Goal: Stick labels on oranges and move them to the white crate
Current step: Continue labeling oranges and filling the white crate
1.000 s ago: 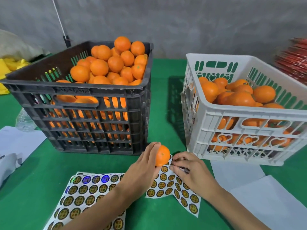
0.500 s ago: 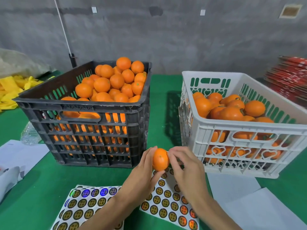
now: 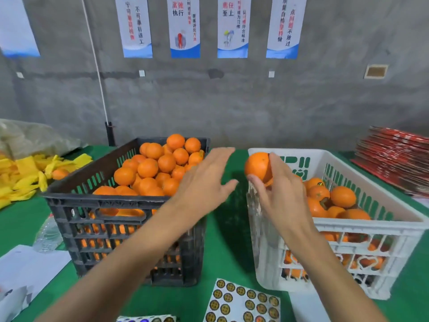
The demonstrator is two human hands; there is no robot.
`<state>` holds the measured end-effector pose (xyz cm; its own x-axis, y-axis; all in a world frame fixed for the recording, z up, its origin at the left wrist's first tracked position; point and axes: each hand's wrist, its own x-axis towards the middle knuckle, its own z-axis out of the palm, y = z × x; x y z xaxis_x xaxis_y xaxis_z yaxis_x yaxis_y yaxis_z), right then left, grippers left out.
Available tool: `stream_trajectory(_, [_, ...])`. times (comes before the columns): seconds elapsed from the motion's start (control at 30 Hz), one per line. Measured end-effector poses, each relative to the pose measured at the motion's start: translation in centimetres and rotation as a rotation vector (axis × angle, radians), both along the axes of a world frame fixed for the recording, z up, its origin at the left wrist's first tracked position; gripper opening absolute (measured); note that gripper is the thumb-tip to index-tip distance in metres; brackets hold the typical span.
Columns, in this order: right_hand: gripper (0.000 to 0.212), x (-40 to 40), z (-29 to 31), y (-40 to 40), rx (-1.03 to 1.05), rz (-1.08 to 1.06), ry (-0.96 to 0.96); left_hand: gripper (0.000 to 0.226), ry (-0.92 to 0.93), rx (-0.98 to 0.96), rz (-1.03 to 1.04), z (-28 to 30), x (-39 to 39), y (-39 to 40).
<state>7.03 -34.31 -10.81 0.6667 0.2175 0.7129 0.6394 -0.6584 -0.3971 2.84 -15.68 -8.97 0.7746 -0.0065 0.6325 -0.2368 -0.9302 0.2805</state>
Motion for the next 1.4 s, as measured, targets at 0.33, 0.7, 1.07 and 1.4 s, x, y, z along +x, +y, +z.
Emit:
stream_trajectory(0.33, [0.058,3.5,-2.9,-1.1,-0.138,-0.083,0.026,0.087,1.025,0.038,0.679,-0.1,4.7,15.6])
stream_trajectory(0.7, [0.053,3.1,-3.3,-0.6,-0.062,-0.015,0.046,0.070,0.721,0.001,0.842,-1.2,5.6,16.4])
stream_trajectory(1.07, [0.069,-1.1,-1.8,5.1,-0.091,0.314,-0.155,0.058,-0.108,-0.258,0.289,3.1,0.6,5.8])
stream_trajectory(1.4, [0.071,-4.5,-13.9,0.8,0.068,0.463,0.073,0.073,0.215,-0.403,-0.056,-11.0,-6.1,-2.6])
